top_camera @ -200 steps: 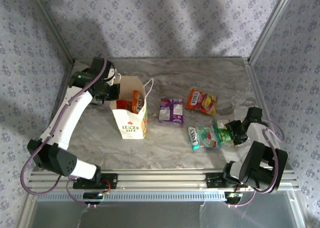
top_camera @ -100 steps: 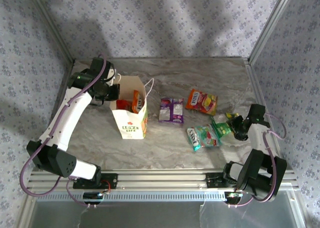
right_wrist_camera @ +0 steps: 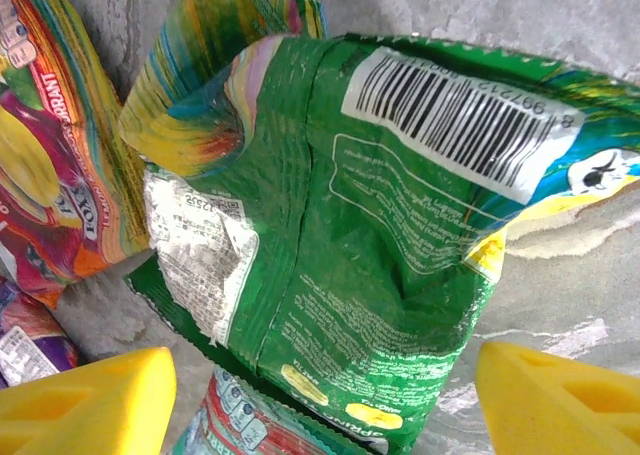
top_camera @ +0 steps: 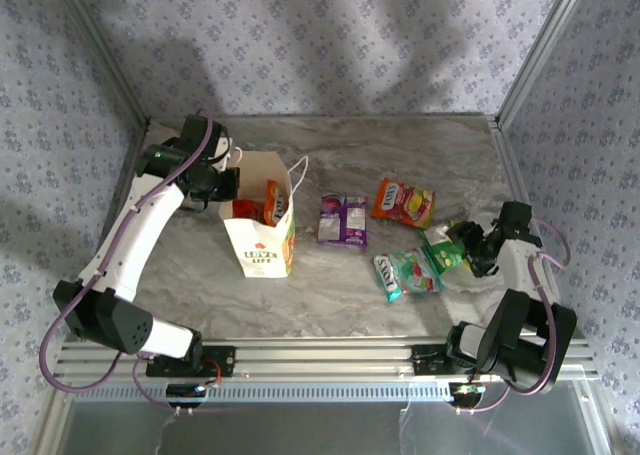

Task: Place the snacks into the paper bag

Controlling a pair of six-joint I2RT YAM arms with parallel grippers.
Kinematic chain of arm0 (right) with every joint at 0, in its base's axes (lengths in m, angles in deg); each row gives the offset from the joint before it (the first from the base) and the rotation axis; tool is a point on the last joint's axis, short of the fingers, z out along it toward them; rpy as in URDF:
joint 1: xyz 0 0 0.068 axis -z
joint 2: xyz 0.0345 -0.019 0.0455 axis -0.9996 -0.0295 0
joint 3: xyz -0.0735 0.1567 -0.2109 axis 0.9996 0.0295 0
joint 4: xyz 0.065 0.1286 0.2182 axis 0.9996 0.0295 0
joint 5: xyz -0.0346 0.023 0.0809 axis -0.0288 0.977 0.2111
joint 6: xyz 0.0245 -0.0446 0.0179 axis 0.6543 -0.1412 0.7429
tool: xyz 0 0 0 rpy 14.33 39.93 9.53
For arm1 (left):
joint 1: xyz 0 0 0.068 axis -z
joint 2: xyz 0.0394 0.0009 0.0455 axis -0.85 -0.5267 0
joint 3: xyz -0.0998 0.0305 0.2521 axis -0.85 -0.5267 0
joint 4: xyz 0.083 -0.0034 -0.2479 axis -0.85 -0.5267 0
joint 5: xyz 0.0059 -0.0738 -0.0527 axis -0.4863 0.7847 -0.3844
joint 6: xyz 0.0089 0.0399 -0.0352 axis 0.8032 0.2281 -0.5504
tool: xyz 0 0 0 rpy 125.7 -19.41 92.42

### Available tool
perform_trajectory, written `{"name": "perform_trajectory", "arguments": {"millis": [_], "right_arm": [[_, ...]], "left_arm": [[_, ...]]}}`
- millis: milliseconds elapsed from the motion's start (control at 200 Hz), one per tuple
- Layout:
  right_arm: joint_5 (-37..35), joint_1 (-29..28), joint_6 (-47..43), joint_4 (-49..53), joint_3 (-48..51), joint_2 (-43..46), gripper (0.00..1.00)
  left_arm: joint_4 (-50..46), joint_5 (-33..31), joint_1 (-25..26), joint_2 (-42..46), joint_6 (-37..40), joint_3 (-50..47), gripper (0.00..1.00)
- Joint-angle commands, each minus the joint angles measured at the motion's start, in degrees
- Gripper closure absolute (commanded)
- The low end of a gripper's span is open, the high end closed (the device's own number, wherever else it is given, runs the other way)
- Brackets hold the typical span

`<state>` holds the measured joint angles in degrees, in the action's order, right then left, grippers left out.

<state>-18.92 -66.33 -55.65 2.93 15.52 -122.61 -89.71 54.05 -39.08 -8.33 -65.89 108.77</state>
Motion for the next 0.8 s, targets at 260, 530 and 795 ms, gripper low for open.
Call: {"name": "perform_trajectory", "arguments": {"millis": [260, 530, 795], "right_arm": [[5.0, -0.1, -2.7, -2.4, 3.5, -5.2, 0.13], [7.7, -0.1, -0.9, -8.3, 4.3, -6.7, 0.15], [7.3, -0.2, -1.5, -6.4, 0.2, -8.2, 0.19]], "left_arm": [[-0.4, 0.2, 0.1, 0.4, 1.0, -0.4, 0.94], [0.1, 0.3, 0.0, -0.7, 0.8, -0.9, 0.94], [0.4, 0.0, -0.1, -0.9, 0.9, -1.7, 0.95]]}}
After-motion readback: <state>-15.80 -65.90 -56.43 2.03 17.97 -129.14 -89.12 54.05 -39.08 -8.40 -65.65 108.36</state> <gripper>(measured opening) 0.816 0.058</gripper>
